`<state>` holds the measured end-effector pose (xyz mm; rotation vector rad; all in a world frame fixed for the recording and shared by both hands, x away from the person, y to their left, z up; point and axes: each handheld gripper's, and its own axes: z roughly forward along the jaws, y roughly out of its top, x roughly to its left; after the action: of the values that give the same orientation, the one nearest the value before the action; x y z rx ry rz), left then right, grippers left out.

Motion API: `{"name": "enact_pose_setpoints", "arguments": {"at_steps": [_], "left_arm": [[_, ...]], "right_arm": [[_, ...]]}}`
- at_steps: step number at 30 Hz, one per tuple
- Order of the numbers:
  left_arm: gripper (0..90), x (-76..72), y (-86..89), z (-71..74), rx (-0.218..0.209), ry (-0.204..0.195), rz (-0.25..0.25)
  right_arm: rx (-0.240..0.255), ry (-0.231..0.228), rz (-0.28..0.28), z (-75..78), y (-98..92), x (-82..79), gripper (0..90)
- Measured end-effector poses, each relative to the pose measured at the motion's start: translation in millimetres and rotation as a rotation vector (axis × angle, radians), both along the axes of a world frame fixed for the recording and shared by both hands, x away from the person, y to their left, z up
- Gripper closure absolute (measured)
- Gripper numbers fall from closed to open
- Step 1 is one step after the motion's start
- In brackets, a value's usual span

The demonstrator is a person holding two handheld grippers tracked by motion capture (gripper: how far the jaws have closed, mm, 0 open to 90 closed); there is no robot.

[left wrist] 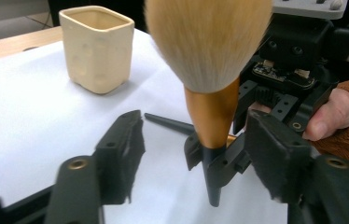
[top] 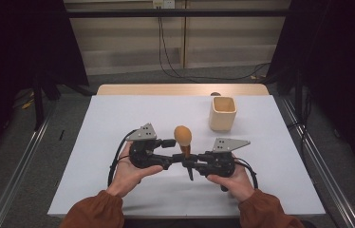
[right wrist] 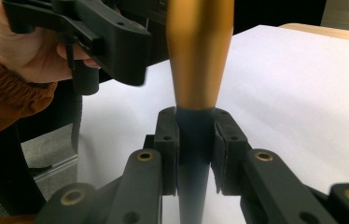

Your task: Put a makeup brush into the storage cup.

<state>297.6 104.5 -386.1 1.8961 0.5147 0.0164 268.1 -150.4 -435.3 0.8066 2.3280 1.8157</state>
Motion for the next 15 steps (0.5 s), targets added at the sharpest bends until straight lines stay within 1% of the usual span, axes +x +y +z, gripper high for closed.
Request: {"name": "enact_pose_setpoints", "arguments": {"at_steps": [2,4,7,9,11,12,15], "left_arm": [[28.0,-0.1,2.0,-0.7,-0.009,0.000,0.009],[23.8,-0.5,3.4,-1.4,-0.004,0.004,0.019],[18.8,-1.6,5.5,-2.6,-0.003,-0.004,0.036],[14.0,-2.6,7.6,-2.9,-0.003,-0.012,0.056],[11.4,-3.4,10.0,-3.8,-0.012,-0.019,0.068],[10.2,-3.5,11.2,-4.0,-0.008,-0.021,0.073],[6.8,-3.6,16.4,-6.4,-0.026,-0.018,0.095]], "right_arm": [[-0.003,-0.003,-0.005,-0.1,-0.2,-0.1,74.8],[-0.003,-0.002,-0.008,0.2,-0.8,-0.3,74.8],[0.000,-0.006,-0.015,1.1,-2.4,-0.5,74.7],[0.001,-0.009,-0.022,1.8,-4.3,-0.4,74.8],[0.004,-0.013,-0.030,2.7,-6.4,-0.5,74.8],[0.008,-0.015,-0.034,3.4,-7.7,-0.6,74.8],[0.013,-0.020,-0.048,4.9,-10.9,-0.4,74.8]]}}
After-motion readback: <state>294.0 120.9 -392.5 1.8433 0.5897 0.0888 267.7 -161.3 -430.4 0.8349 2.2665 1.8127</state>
